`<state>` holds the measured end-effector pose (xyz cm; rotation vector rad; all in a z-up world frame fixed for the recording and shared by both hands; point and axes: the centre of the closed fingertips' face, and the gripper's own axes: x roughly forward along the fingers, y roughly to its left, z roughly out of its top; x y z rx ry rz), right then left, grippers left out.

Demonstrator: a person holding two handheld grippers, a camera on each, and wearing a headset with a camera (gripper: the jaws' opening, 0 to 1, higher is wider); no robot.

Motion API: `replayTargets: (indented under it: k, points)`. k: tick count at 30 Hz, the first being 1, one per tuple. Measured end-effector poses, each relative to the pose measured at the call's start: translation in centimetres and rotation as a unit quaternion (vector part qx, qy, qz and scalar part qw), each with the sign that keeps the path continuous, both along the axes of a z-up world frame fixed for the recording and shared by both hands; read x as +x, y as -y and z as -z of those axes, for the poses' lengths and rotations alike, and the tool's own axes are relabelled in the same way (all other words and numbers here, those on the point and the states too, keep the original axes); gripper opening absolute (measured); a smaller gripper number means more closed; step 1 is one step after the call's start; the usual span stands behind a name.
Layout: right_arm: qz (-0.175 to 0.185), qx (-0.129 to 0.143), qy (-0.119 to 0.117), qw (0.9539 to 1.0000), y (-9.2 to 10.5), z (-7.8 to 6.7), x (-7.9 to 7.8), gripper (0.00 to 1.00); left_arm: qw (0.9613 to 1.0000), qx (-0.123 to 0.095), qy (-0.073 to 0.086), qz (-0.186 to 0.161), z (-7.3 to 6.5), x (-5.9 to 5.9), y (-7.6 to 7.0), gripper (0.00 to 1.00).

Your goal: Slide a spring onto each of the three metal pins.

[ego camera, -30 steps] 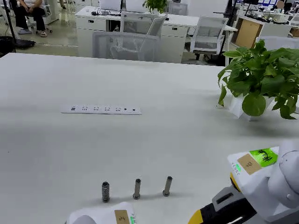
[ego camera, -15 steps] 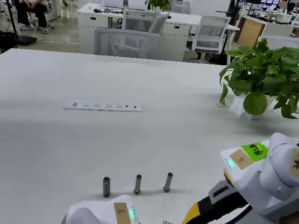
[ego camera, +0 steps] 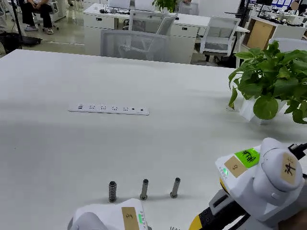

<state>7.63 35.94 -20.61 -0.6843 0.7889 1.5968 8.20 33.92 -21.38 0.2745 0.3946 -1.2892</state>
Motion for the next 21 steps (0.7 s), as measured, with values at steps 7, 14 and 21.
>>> replayTargets:
  k: [7,14,21]
  points:
    - [0.002,0.0,-0.001,1.0,-0.02,-0.2,0.08,0.13,1.0,0.002,0.001,0.002,0.03,0.04,0.03,0.09]
    - [-0.005,-0.01,-0.002,0.9999,0.07,0.1,-0.09,0.13,1.0,0.006,-0.001,0.004,0.23,-0.13,0.09,0.09]
    - [-0.005,-0.01,-0.001,0.9999,0.01,0.11,-0.06,0.12,0.9999,0.009,0.005,0.006,0.33,-0.1,0.11,0.1]
